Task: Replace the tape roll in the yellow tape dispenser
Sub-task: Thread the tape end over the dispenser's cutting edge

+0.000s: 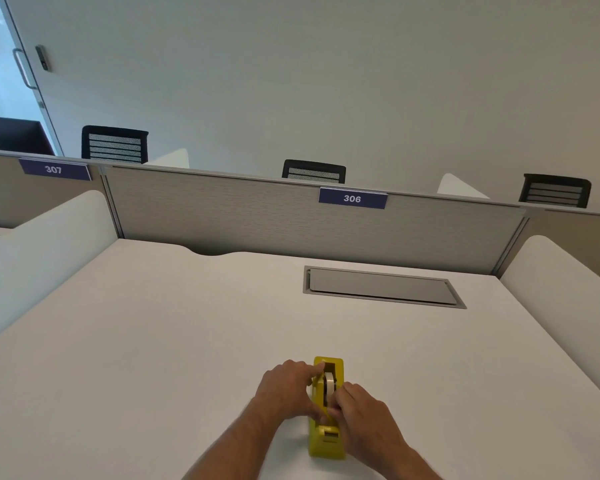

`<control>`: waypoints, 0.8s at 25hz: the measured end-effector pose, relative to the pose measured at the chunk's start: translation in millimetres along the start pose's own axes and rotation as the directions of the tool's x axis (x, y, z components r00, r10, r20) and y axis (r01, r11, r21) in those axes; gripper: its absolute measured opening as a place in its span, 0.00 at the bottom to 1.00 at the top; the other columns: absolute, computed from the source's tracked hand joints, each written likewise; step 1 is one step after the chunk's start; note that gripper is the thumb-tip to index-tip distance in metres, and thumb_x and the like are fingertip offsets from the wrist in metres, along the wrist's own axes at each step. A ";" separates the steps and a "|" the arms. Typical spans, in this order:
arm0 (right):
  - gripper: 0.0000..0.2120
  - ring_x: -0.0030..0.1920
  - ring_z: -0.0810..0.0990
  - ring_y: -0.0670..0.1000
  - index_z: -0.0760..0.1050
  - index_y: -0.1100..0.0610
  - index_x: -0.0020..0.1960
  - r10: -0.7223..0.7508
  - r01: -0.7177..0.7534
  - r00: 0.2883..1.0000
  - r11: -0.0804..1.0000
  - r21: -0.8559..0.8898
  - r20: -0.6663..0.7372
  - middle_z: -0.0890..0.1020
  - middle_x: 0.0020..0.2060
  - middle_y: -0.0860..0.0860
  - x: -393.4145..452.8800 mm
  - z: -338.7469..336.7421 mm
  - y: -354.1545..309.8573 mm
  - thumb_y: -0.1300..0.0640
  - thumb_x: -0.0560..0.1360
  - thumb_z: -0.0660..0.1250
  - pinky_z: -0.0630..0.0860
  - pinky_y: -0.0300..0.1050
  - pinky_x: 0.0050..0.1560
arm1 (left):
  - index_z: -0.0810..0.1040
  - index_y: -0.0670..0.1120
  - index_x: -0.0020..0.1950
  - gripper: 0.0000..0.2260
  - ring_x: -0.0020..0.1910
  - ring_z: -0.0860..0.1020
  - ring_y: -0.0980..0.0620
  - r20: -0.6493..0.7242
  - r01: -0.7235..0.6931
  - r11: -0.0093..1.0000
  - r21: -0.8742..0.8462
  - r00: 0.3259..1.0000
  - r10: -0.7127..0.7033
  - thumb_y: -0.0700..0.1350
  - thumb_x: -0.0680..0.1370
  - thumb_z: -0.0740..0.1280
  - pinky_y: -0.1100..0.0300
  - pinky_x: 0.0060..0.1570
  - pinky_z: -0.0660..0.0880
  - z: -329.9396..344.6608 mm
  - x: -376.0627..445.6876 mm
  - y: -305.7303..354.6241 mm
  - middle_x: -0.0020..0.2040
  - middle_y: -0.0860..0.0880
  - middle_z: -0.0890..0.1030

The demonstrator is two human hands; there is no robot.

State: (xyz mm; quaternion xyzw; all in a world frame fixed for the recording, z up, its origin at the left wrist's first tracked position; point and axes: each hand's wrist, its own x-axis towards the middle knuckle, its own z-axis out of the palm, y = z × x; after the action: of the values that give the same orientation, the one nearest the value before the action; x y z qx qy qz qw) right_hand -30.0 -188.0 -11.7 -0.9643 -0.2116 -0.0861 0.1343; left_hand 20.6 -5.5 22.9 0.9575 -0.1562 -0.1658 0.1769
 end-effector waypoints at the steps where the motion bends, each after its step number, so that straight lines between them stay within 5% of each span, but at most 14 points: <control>1: 0.20 0.41 0.72 0.46 0.71 0.50 0.49 0.014 -0.014 1.000 1.000 0.015 -0.001 0.76 0.46 0.46 -2.2 -0.5 -1.3 0.41 0.76 0.46 0.71 0.39 0.37 | 0.63 0.60 0.76 0.43 0.65 0.75 0.50 -0.001 0.001 1.000 0.000 1.000 -0.001 0.64 0.66 0.77 0.51 0.61 0.74 0.8 0.4 -0.4 0.66 0.54 0.78; 8: 0.13 0.36 0.71 0.43 0.72 0.47 0.44 0.025 -0.023 0.998 0.999 0.039 -0.050 0.78 0.40 0.44 -19.0 -1.5 -11.9 0.42 0.77 0.52 0.64 0.29 0.31 | 0.63 0.60 0.76 0.45 0.63 0.76 0.51 -0.005 0.010 1.000 -0.010 1.000 -0.010 0.67 0.63 0.77 0.51 0.59 0.75 4.9 1.6 -2.3 0.65 0.55 0.79; 15: 0.07 0.34 0.74 0.45 0.71 0.46 0.43 0.011 -0.005 0.995 0.998 0.061 -0.101 0.75 0.38 0.43 -26.8 -2.8 -12.1 0.46 0.77 0.59 0.73 0.37 0.24 | 0.63 0.60 0.77 0.45 0.63 0.76 0.51 0.000 0.010 1.000 -0.013 1.000 -0.010 0.66 0.63 0.78 0.51 0.59 0.75 4.8 3.2 -2.9 0.64 0.55 0.80; 20: 0.11 0.34 0.74 0.44 0.73 0.46 0.43 -0.008 0.014 0.993 0.999 0.050 -0.115 0.76 0.38 0.43 -29.5 1.0 -11.7 0.43 0.79 0.56 0.72 0.34 0.25 | 0.62 0.59 0.77 0.45 0.62 0.76 0.50 0.005 0.010 1.000 -0.003 1.000 -0.010 0.66 0.64 0.77 0.51 0.59 0.75 5.6 3.5 -3.0 0.64 0.54 0.80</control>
State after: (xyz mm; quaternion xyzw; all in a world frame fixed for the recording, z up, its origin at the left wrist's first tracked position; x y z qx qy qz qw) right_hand -61.4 -188.9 -16.6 -0.9527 -0.2111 -0.1369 0.1704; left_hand 22.3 -5.7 15.8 0.9576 -0.1516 -0.1694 0.1770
